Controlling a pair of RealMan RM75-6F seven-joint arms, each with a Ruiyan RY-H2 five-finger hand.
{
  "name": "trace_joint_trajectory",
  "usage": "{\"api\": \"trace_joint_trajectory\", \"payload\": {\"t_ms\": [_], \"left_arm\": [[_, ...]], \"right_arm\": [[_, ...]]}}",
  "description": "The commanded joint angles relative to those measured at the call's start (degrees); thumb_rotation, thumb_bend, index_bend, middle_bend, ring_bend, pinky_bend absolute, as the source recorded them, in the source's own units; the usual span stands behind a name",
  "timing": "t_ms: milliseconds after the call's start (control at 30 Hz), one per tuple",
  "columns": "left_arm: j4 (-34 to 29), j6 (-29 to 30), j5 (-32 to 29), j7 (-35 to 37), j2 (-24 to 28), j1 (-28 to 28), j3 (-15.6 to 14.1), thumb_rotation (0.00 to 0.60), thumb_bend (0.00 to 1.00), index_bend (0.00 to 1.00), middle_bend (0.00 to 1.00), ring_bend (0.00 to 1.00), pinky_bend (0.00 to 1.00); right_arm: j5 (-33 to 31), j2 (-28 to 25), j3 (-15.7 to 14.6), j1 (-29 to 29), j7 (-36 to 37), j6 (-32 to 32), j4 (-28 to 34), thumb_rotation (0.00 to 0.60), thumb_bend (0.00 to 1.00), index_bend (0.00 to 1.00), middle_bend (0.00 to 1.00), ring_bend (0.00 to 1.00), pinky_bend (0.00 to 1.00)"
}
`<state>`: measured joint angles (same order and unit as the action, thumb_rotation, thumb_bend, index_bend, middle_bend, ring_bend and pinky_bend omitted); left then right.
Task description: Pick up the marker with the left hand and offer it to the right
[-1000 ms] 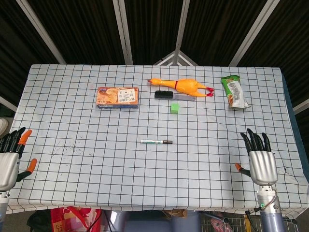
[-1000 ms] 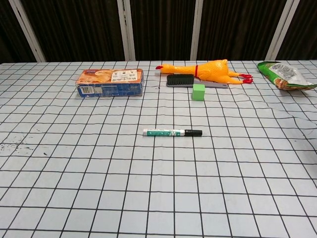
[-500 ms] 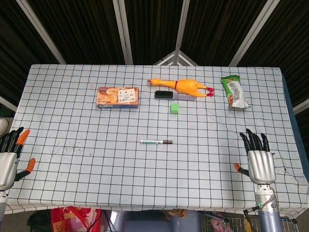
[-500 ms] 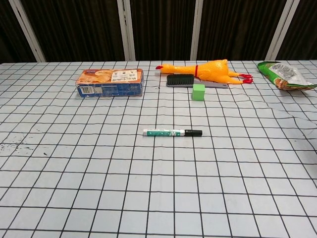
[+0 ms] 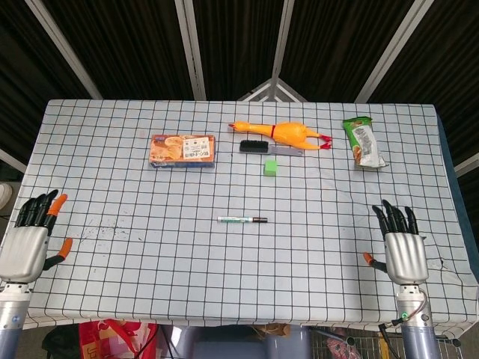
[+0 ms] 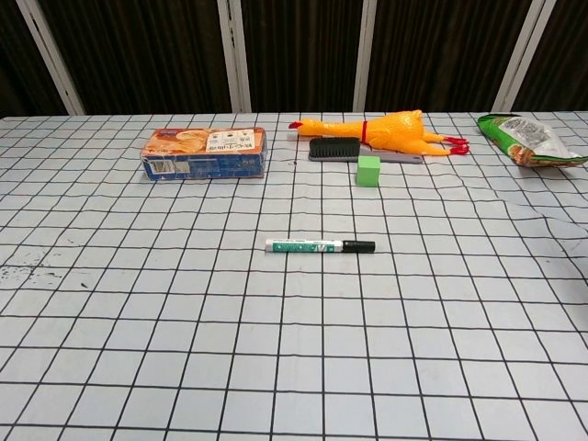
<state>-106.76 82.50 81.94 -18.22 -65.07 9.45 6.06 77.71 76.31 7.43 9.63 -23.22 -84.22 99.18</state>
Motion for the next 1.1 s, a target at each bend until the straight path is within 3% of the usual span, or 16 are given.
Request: {"api": "trace_joint_trajectory", "payload": {"t_ms": [33,133,433,767,1100], "left_arm": [[-1.39,-3.23,-3.72,-7.34,-2.68,4.19,3.28,0.600,0.49,0.06,0.00,0.00,0.00],[-1.56,-6.36,-9.07,-12.24,-6.33,8.31,6.45,0.600,0.49,0.06,0.00,0.00,0.00],[3.41,-11.70,-20.01,-25.11,-19.13,20.49,12.08,0.600,0.46,0.11,0.00,0.00,0.00],[12.21,-14.26,-30.12,-28.60,-32.57,29.74,15.80,0.600,0.46,0.19,0.00,0.00,0.00],[12.69,-12.32,-40.96,-36.96,-40.92,37.91,18.42,0.600,0.46,0.30,0.02,0.00,0.00]], "right_arm": [[-0.20,0.28,-0.02,0.03,0.17,0.17,-0.17,0.600,0.12,0.14,0.08,0.11,0.04],[-0.44,0.54,0.03,0.10,0.27,0.35,-0.45,0.600,0.12,0.14,0.08,0.11,0.04],[-1.59,1.16,-0.30,-0.39,0.93,0.66,-2.06,0.600,0.12,0.14,0.08,0.11,0.04],[-3.30,2.55,-0.45,-0.49,2.08,1.95,-5.17,0.600,0.12,0.14,0.08,0.11,0.04],[-3.82,4.10,-0.54,-0.19,3.18,3.07,-7.66,0.600,0.12,0.14,0.08,0.11,0.04]]}}
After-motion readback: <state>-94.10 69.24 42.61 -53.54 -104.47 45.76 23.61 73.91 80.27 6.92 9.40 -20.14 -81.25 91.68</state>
